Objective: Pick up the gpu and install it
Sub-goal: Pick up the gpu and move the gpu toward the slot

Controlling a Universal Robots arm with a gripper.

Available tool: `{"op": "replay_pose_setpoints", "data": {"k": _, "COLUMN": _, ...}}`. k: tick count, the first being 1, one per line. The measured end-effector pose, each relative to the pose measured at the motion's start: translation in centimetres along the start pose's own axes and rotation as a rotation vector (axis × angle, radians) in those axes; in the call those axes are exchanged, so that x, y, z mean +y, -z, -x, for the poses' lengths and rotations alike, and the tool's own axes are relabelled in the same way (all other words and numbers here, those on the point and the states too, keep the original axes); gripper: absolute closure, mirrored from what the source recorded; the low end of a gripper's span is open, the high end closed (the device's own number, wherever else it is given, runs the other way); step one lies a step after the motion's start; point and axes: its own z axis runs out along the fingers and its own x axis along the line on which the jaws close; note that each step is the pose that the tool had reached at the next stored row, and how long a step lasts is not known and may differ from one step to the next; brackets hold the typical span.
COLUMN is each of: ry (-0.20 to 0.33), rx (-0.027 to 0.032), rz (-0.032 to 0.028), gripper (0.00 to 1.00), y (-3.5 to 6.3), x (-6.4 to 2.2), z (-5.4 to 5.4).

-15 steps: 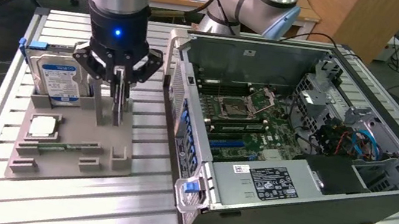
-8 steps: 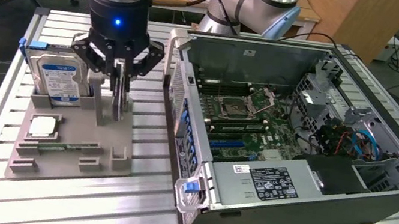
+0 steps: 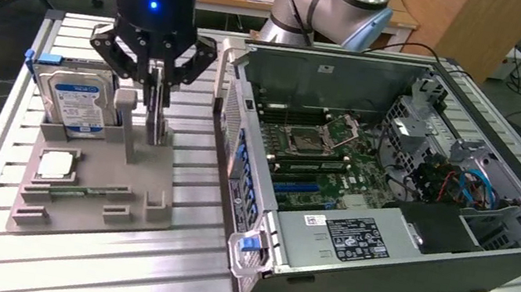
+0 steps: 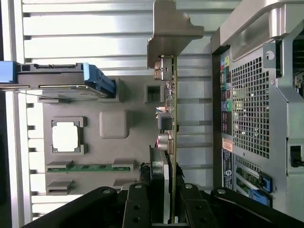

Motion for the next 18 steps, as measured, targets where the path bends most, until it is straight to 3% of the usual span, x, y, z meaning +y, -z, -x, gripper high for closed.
{"op": "replay_pose_setpoints", "data": {"k": 8, "ry": 0.000, "rx": 0.0001, "rz": 0.0005, "gripper": 0.72, "y": 2.06, "x": 0.11, "z": 0.0}}
{"op": "replay_pose_setpoints", "data": {"k": 14, "ry": 0.000, "rx": 0.0006, "rz": -0.0220, "gripper": 0.72, "y": 3.01, "x": 0.15, "z": 0.0}}
{"op": "replay_pose_setpoints", "data": {"k": 18, "ry": 0.000, "rx": 0.0015, "rz": -0.0227, "gripper": 0.72, "y": 4.41, "x": 0.23, "z": 0.0}}
